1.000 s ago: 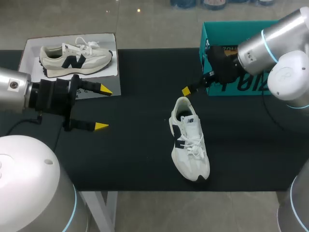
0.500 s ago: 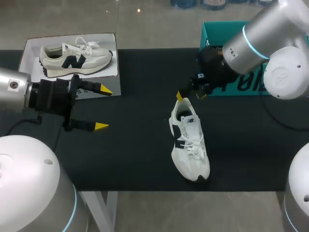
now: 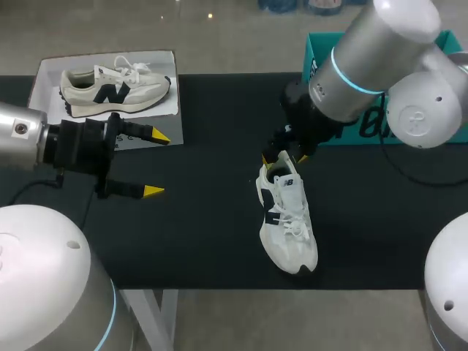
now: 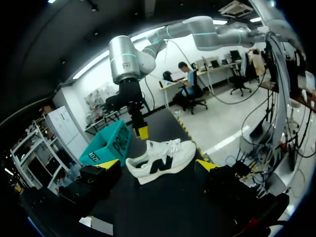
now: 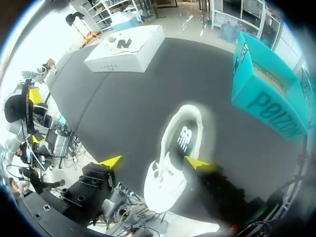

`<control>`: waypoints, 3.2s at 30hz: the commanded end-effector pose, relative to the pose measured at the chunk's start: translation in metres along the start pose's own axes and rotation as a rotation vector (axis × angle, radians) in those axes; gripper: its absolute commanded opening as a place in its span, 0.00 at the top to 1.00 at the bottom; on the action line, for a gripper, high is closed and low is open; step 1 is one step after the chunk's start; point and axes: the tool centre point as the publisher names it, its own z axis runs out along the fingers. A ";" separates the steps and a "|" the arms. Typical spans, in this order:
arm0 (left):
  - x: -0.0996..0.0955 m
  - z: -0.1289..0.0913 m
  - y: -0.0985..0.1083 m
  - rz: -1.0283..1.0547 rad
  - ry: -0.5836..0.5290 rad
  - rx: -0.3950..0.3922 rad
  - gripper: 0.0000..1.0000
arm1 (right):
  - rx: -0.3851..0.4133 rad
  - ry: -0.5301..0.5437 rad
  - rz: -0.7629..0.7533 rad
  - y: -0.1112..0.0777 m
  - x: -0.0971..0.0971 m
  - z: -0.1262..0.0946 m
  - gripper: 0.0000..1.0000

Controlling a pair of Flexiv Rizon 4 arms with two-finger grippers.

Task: Take the shoe out of the shoebox, open the shoe tongue, remove and reinsert the insole, then place the shoe into the shoebox

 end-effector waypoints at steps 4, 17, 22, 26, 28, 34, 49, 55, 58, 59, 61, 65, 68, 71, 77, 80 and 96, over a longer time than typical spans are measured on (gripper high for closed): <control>0.000 0.000 0.000 0.000 0.002 -0.001 0.00 | 0.051 -0.135 0.011 0.011 0.003 0.007 1.00; 0.000 0.000 0.000 0.000 0.002 -0.001 0.00 | 0.105 -0.143 0.022 0.019 -0.013 0.036 1.00; 0.000 0.000 0.000 0.000 0.002 -0.001 0.00 | 0.136 -0.135 0.032 0.016 -0.023 0.051 1.00; 0.000 0.000 0.000 0.000 0.002 -0.001 0.00 | 0.162 -0.125 0.034 0.013 -0.029 0.066 1.00; 0.000 0.000 0.000 0.000 0.002 -0.001 0.00 | 0.171 -0.121 0.037 0.012 -0.032 0.072 1.00; 0.000 0.000 0.000 0.000 0.002 -0.001 0.00 | 0.205 -0.107 0.033 0.011 -0.034 0.093 1.00; 0.000 0.000 0.000 0.000 0.002 -0.001 0.00 | 0.292 -0.131 0.046 -0.005 -0.043 0.137 1.00; 0.000 0.000 0.000 0.000 0.002 -0.001 0.00 | 0.302 -0.124 0.061 -0.008 -0.044 0.139 1.00; 0.000 0.000 0.000 0.000 0.002 -0.001 0.00 | 0.259 -0.129 0.063 -0.005 -0.042 0.126 1.00; 0.000 0.000 0.000 0.000 0.002 -0.001 0.00 | 0.243 -0.131 0.064 -0.003 -0.042 0.120 1.00; 0.000 0.000 0.000 0.000 0.002 -0.001 0.00 | 0.217 -0.138 0.059 0.001 -0.040 0.109 1.00; 0.000 0.000 0.000 0.000 0.002 -0.001 0.00 | 0.193 -0.162 0.037 0.009 -0.039 0.095 1.00; 0.000 0.000 0.000 0.000 0.002 -0.001 0.00 | 0.192 -0.173 0.029 0.014 -0.040 0.091 1.00; 0.000 0.000 0.000 0.000 0.002 -0.001 0.00 | 0.198 -0.182 0.023 0.017 -0.042 0.092 1.00; 0.000 0.000 0.000 0.000 0.002 -0.001 0.00 | 0.230 -0.186 0.025 0.017 -0.051 0.107 1.00; 0.000 0.000 0.000 0.000 0.002 -0.001 0.00 | 0.257 -0.177 0.041 0.013 -0.053 0.117 1.00; 0.000 0.000 0.000 0.000 0.002 -0.001 0.00 | 0.300 -0.162 0.086 -0.003 -0.060 0.127 1.00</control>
